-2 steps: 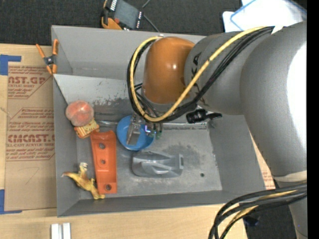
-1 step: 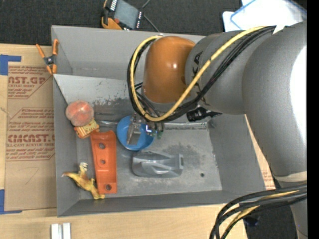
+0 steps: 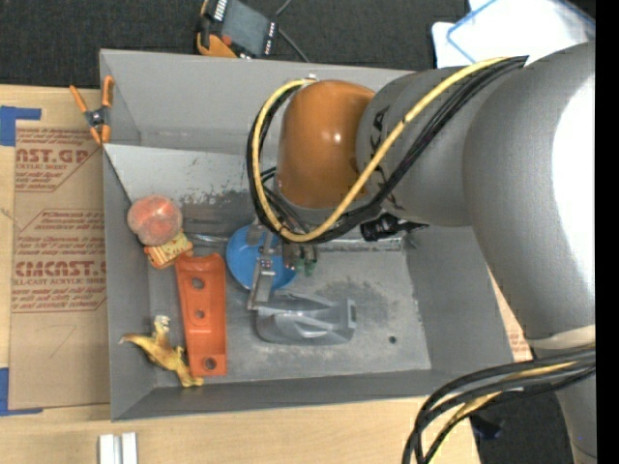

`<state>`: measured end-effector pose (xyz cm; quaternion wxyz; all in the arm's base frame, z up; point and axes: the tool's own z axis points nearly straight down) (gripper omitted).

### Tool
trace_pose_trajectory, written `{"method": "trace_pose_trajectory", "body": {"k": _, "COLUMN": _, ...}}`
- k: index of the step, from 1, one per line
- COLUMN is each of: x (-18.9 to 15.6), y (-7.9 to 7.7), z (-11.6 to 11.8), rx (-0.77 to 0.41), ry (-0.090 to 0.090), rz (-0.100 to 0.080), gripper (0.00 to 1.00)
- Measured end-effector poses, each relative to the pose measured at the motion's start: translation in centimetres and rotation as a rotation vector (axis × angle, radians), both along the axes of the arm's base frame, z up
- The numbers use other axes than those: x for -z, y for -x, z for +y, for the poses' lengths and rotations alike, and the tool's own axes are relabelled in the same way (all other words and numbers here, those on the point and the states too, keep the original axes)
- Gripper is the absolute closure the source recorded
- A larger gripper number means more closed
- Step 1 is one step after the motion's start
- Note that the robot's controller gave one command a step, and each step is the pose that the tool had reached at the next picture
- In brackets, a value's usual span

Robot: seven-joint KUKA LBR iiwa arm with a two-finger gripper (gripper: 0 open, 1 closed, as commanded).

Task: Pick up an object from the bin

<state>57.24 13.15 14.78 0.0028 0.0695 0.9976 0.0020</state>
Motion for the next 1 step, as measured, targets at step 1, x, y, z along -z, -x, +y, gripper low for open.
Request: {"method": "trace_pose_trajectory", "body": {"k": 1, "x": -0.02, "y": -0.01, "z": 0.01, "rx": 0.000, "ry": 0.000, "rz": 0.000, "gripper": 0.00}}
